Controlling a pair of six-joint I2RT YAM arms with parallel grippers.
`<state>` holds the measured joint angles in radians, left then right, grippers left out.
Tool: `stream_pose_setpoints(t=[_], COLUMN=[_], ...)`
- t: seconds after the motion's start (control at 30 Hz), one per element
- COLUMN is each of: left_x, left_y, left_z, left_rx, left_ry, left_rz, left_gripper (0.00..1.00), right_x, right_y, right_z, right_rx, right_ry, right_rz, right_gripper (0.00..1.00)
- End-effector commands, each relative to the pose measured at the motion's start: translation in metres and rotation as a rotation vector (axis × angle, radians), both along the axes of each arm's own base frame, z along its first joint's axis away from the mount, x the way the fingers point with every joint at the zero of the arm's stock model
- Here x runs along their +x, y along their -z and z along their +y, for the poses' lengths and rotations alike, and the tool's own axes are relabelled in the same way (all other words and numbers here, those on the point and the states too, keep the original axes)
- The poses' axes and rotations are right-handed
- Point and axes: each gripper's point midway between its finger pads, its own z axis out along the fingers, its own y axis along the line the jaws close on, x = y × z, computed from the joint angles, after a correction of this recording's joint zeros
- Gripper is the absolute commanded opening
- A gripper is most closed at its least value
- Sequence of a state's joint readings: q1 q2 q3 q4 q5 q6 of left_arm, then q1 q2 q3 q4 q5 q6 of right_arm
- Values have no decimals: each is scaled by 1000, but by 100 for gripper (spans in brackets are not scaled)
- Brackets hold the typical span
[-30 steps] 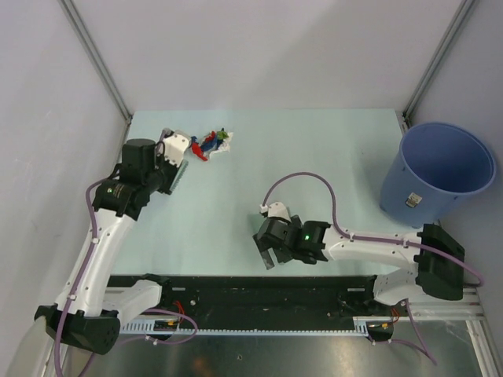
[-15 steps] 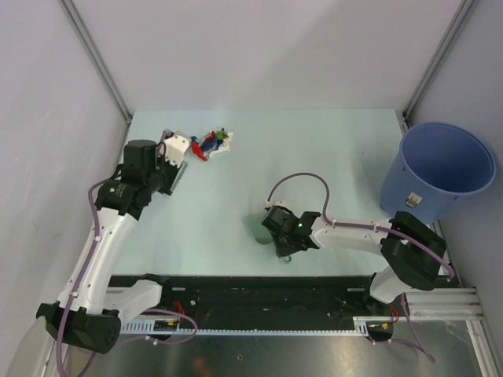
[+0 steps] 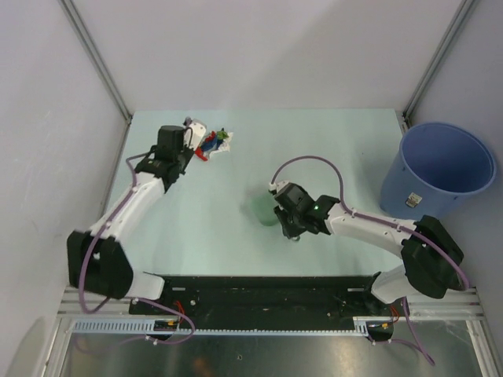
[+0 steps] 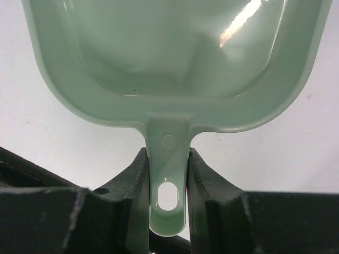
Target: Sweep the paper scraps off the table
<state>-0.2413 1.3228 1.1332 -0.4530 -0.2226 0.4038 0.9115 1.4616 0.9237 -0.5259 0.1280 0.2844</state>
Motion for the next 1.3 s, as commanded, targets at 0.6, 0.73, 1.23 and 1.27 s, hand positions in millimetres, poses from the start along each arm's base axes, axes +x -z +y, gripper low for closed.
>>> stream_pose_setpoints(t=[0.6,0.73,1.23,1.27], left_x=[178,197,36,23], left_y=[5,43,122,125], left_z=[-33,-17,35,36], left_rx=[-32,-40,-175,-179], left_ry=[20,-32,-66,-63], left_rz=[-190,-104,259,290], left_gripper=[0,0,0,0], right_x=[37,35,22,19], right_y=[-14,-18,-34,-37], right_z=[-9,-7,-7,-6], right_rx=[-52,-33,-11,-6], right_ry=[-166,-171,-169,-176], right_rz=[-8,-7,-16,-20], right_gripper=[0,0,0,0])
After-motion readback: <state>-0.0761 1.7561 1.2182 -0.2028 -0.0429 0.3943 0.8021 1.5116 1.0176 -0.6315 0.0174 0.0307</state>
